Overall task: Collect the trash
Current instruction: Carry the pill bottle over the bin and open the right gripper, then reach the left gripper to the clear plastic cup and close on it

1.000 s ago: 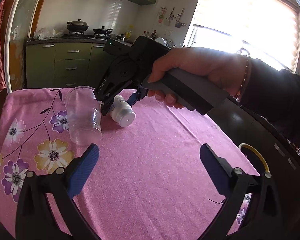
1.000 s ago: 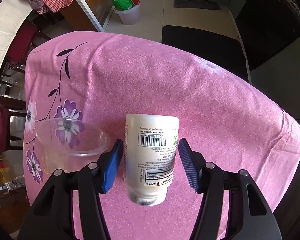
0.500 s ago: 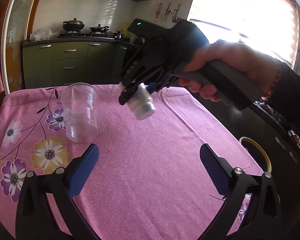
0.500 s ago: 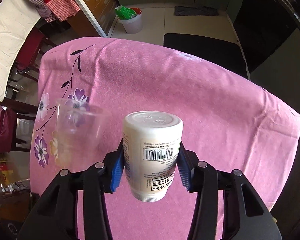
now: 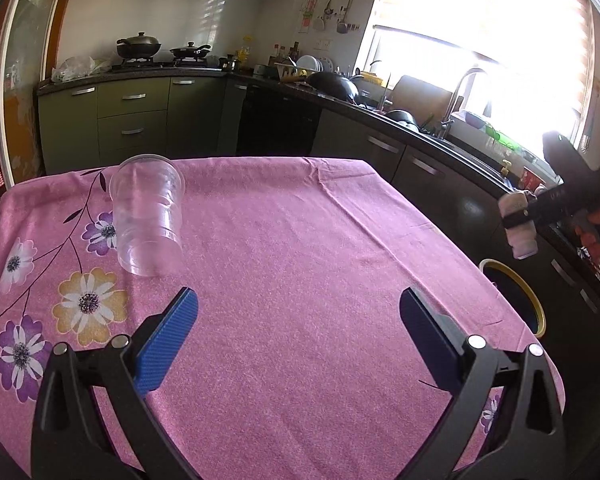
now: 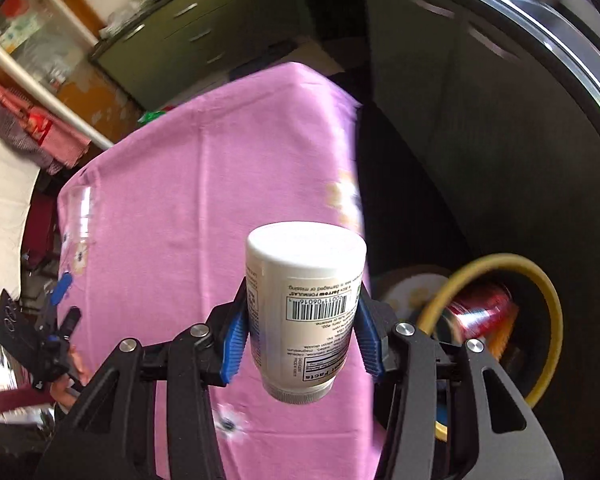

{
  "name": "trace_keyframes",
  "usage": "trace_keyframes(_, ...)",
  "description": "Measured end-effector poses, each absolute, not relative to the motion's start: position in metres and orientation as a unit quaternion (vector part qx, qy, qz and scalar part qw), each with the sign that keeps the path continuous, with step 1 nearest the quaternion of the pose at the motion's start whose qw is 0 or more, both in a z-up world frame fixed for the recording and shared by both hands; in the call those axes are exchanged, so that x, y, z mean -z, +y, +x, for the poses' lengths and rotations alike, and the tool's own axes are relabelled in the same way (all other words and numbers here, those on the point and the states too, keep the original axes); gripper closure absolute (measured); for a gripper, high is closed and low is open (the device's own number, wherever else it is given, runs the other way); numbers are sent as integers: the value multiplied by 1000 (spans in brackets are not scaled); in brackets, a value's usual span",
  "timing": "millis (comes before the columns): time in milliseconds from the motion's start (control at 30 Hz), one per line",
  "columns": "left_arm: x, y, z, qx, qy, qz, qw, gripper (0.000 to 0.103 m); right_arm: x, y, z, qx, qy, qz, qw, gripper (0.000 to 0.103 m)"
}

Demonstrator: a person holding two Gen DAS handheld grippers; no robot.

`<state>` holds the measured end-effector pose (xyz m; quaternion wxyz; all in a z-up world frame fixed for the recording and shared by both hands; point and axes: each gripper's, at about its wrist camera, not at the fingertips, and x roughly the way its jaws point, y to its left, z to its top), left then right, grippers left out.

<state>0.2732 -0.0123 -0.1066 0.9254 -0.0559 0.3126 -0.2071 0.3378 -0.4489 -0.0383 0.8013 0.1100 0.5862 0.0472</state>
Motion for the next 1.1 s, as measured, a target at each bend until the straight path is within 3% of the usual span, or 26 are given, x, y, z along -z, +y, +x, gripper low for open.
trace_keyframes(300, 112, -17, 275, 208, 323, -49, 922, 7, 114, -599, 279, 93, 624, 191, 752, 55)
trace_keyframes(367, 112, -17, 274, 208, 321, -46, 923, 7, 122, -614, 277, 130, 616, 190, 754, 39)
trace_keyframes(467, 111, -18, 273, 207, 318, -43, 924, 7, 113, -625, 271, 152, 580, 207, 773, 35)
trace_keyframes(800, 116, -14, 280, 178, 343, -43, 921, 7, 67, -509, 220, -2, 487, 195, 851, 27)
trace_keyframes(1100, 89, 24, 335, 54, 400, -47, 914, 7, 73, -420, 222, -99, 480, 137, 861, 27)
